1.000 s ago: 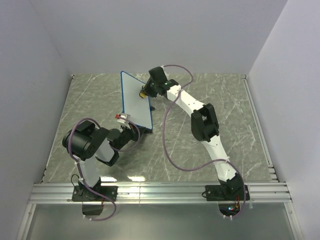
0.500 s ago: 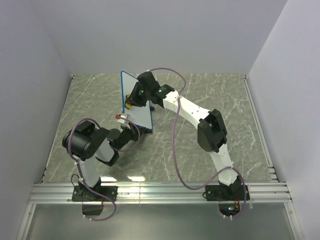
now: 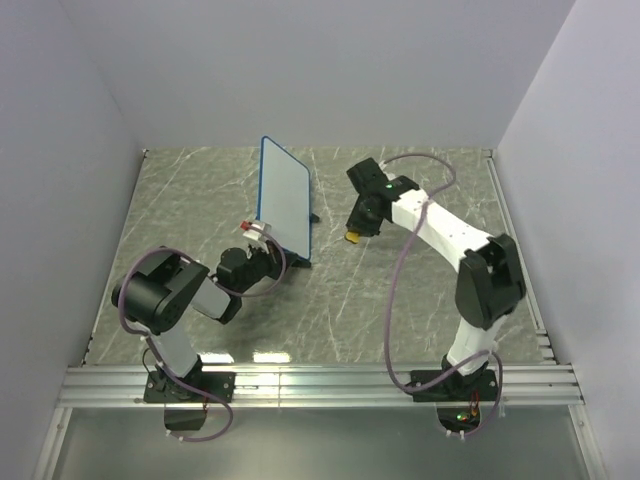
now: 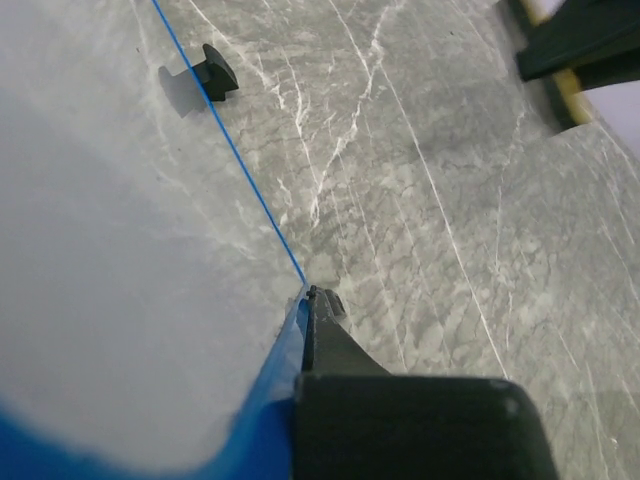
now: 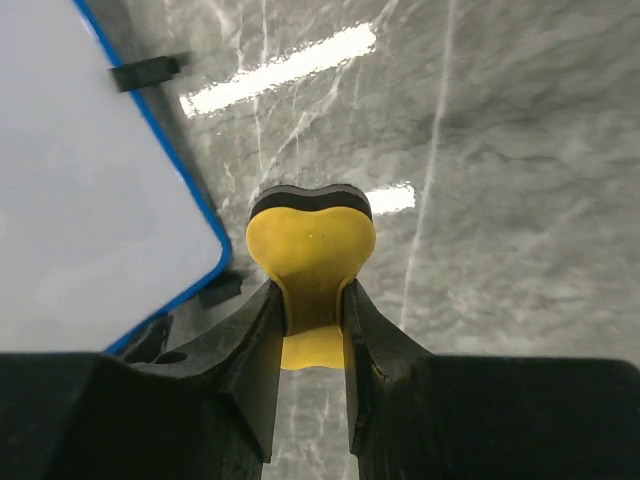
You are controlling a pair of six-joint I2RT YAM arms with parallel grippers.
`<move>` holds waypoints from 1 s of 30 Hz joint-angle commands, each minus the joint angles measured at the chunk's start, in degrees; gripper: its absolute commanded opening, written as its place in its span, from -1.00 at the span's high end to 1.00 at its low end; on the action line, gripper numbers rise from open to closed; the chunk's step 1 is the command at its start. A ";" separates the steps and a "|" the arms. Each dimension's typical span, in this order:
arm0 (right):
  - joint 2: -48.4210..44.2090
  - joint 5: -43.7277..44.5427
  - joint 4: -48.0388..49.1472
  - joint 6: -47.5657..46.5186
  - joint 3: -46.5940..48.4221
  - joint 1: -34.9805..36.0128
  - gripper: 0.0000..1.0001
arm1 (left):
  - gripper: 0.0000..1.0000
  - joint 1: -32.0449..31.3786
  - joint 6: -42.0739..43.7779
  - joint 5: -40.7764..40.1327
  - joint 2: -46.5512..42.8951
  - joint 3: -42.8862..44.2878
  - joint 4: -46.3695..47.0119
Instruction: Erase the whiteboard
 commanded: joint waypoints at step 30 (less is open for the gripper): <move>-11.13 -7.12 -12.72 -12.88 1.56 -4.04 -0.89 | 0.99 0.70 16.70 2.99 -18.55 26.45 -59.48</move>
